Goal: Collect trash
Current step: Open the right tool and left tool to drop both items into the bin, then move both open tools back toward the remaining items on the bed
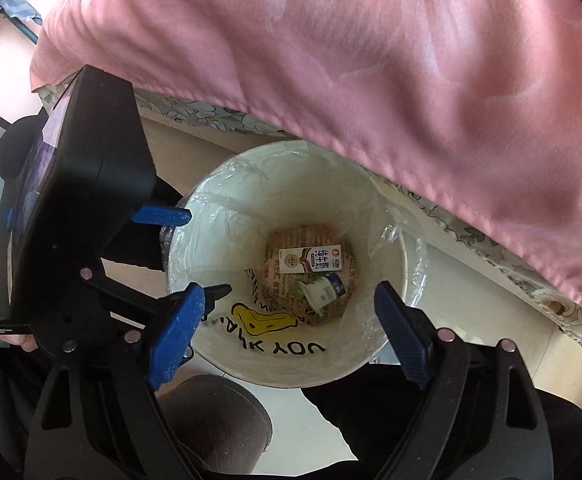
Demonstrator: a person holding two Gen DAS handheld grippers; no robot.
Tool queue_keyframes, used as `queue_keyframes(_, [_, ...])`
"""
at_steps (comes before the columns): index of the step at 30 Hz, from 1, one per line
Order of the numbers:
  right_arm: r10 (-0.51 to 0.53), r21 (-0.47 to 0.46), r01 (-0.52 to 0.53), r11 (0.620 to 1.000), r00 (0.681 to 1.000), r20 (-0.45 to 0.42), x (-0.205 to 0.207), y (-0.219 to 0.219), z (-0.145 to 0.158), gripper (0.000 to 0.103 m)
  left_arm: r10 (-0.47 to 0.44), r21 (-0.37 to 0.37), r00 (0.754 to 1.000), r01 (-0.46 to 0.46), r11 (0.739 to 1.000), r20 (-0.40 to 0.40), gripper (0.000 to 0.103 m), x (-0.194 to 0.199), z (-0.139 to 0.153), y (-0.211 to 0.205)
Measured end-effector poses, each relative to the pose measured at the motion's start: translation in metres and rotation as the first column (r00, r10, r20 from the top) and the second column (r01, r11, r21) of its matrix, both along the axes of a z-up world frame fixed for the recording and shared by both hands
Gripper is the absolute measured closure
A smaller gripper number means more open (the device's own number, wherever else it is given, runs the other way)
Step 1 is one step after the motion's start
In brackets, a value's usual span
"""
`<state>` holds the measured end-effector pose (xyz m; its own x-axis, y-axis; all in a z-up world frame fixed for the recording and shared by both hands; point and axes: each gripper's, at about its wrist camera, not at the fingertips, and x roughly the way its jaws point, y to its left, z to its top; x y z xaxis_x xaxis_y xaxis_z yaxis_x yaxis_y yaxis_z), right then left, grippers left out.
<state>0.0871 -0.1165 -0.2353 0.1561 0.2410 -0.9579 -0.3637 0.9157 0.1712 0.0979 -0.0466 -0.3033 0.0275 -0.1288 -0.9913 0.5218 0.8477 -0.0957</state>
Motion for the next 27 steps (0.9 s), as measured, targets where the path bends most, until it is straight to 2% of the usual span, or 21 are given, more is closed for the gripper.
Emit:
queue_keyframes(5, [-0.018,0.001,0.018,1.0,0.999,0.029,0.003,-0.014,0.013,0.018,-0.007,0.002,1.0,0.007,1.0,0.029,0.03,-0.006,0.012,-0.003])
queue_keyframes(17, [-0.015,0.002,0.015,1.0,0.999,0.05,-0.006,-0.016,0.02,0.018,-0.015,0.013,0.998,0.015,1.0,0.06,0.029,-0.009,0.013,-0.004])
queue_keyframes(20, [-0.012,0.002,0.012,1.0,0.998,0.06,-0.008,-0.013,0.019,0.018,-0.015,0.01,0.997,0.014,1.0,0.07,0.029,-0.011,0.019,-0.003])
queue_keyframes(27, [-0.039,0.016,0.037,0.999,0.991,0.125,-0.011,-0.021,0.04,0.018,0.008,-0.011,0.991,-0.007,1.0,0.13,0.024,-0.015,0.038,0.005])
